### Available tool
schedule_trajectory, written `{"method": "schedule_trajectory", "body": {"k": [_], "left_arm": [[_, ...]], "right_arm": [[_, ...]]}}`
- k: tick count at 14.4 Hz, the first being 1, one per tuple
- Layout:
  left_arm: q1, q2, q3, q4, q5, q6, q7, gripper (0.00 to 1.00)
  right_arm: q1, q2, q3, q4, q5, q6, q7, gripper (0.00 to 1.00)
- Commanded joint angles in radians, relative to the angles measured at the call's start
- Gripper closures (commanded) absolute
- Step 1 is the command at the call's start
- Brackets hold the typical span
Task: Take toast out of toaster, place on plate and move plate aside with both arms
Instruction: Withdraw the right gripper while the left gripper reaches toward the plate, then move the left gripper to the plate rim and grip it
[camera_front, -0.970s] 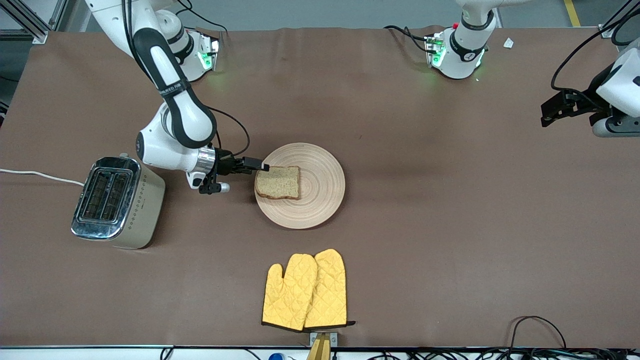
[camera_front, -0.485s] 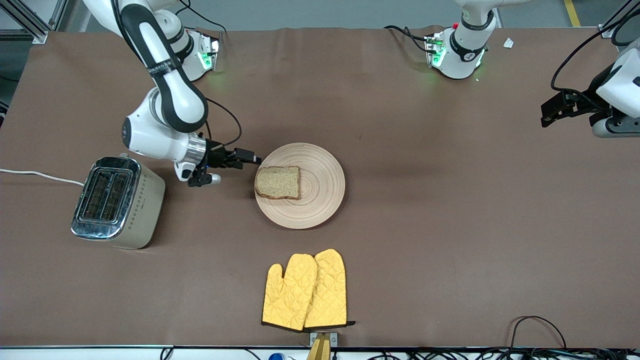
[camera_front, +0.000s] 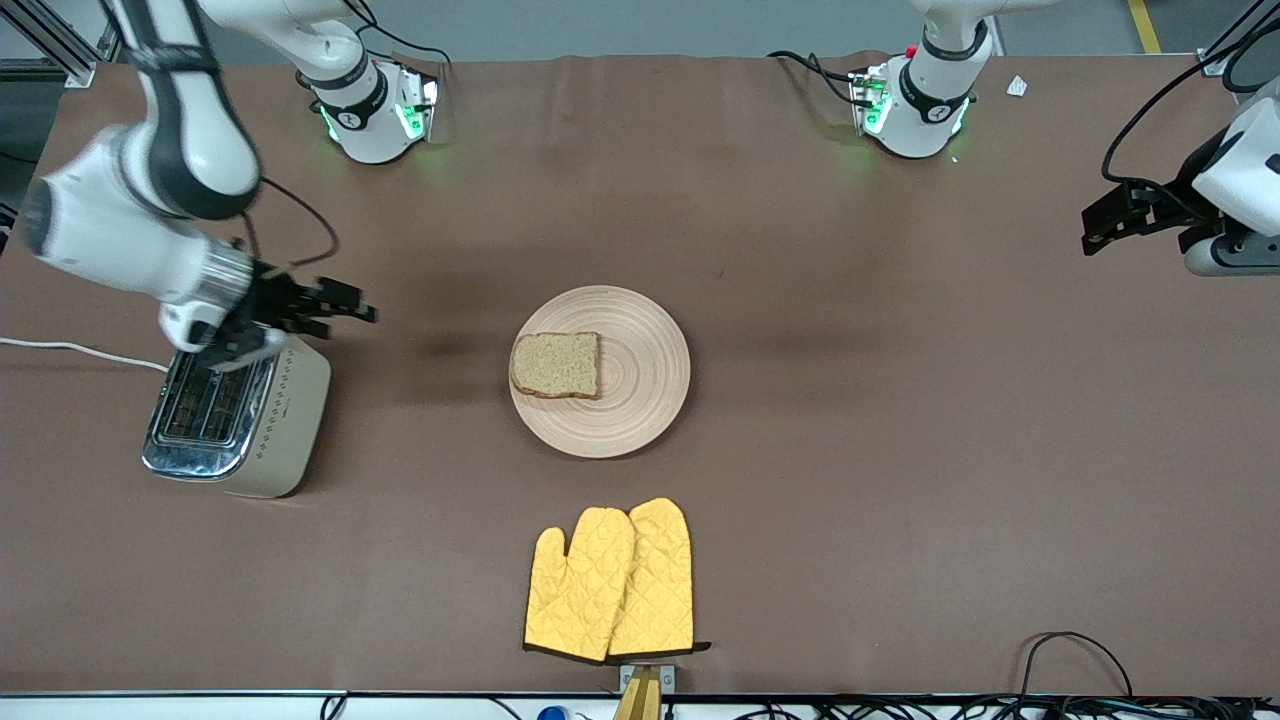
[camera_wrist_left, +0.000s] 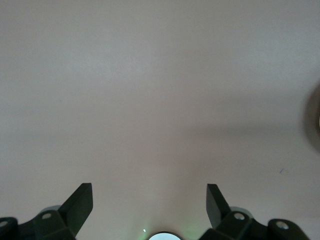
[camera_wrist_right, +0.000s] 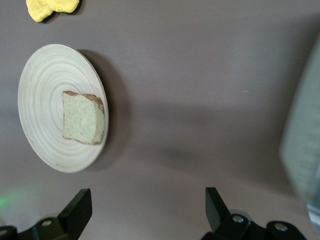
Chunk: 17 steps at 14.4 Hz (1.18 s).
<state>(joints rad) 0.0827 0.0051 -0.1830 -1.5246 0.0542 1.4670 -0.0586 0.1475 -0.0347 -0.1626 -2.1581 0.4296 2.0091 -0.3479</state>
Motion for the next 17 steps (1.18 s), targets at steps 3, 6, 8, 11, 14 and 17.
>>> {"method": "schedule_trajectory", "body": {"k": [3, 6, 8, 11, 14, 17], "left_arm": [[-0.001, 0.038, -0.004, 0.015, -0.081, 0.029, 0.013, 0.0], [0.005, 0.119, -0.003, 0.011, -0.229, 0.077, 0.01, 0.0], [-0.014, 0.173, -0.006, 0.0, -0.269, 0.145, 0.01, 0.0], [-0.02, 0.281, -0.009, -0.009, -0.451, 0.216, 0.031, 0.0], [-0.023, 0.38, -0.035, -0.022, -0.548, 0.309, 0.13, 0.0], [-0.023, 0.433, -0.052, -0.071, -0.644, 0.41, 0.227, 0.0]], "right_arm": [[-0.1, -0.031, 0.017, 0.28, -0.231, -0.271, 0.035, 0.0], [-0.101, -0.028, 0.02, 0.409, -0.337, -0.374, 0.099, 0.0], [-0.095, -0.031, 0.023, 0.457, -0.354, -0.4, 0.153, 0.0], [-0.092, -0.033, 0.025, 0.5, -0.406, -0.395, 0.171, 0.0], [-0.094, -0.033, 0.025, 0.5, -0.43, -0.388, 0.21, 0.0], [-0.092, -0.028, 0.028, 0.494, -0.437, -0.359, 0.233, 0.0]]}}
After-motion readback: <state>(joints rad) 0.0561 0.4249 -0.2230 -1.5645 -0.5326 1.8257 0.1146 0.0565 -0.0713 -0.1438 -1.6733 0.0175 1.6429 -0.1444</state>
